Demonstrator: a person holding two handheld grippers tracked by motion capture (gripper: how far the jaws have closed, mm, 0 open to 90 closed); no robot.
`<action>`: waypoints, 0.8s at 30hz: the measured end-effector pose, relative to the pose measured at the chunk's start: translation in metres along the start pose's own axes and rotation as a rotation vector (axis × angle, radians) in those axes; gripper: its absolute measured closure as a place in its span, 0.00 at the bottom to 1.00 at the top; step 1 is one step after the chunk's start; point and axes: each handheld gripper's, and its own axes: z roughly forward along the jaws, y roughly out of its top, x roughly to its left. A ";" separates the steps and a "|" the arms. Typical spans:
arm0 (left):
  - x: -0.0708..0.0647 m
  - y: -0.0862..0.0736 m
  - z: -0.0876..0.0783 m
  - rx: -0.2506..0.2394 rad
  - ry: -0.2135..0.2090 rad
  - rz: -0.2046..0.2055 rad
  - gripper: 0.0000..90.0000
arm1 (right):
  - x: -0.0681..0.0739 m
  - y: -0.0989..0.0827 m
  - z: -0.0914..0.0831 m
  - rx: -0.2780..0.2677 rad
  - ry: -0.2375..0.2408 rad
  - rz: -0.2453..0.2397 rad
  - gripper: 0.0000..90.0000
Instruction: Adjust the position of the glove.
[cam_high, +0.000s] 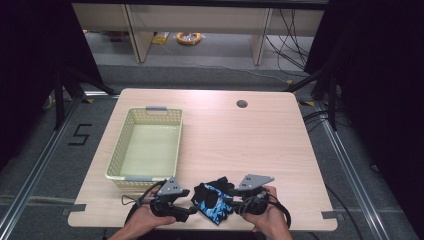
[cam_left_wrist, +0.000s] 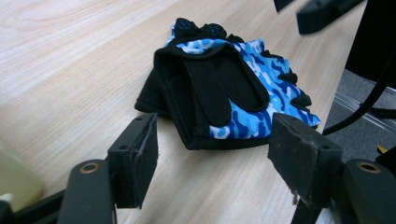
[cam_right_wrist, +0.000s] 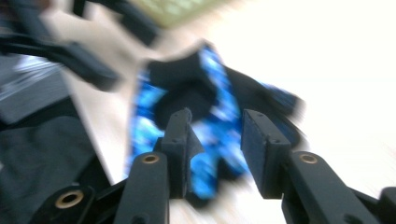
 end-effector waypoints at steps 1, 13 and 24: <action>0.000 0.000 0.000 0.019 0.008 -0.004 0.38 | -0.001 -0.004 -0.003 0.013 -0.037 0.029 0.69; -0.009 0.000 0.010 0.066 0.059 0.140 0.54 | -0.004 -0.018 0.022 0.070 -0.050 0.057 0.71; -0.010 -0.003 0.013 0.092 0.081 0.158 0.89 | -0.007 -0.021 0.028 0.085 0.000 0.040 0.99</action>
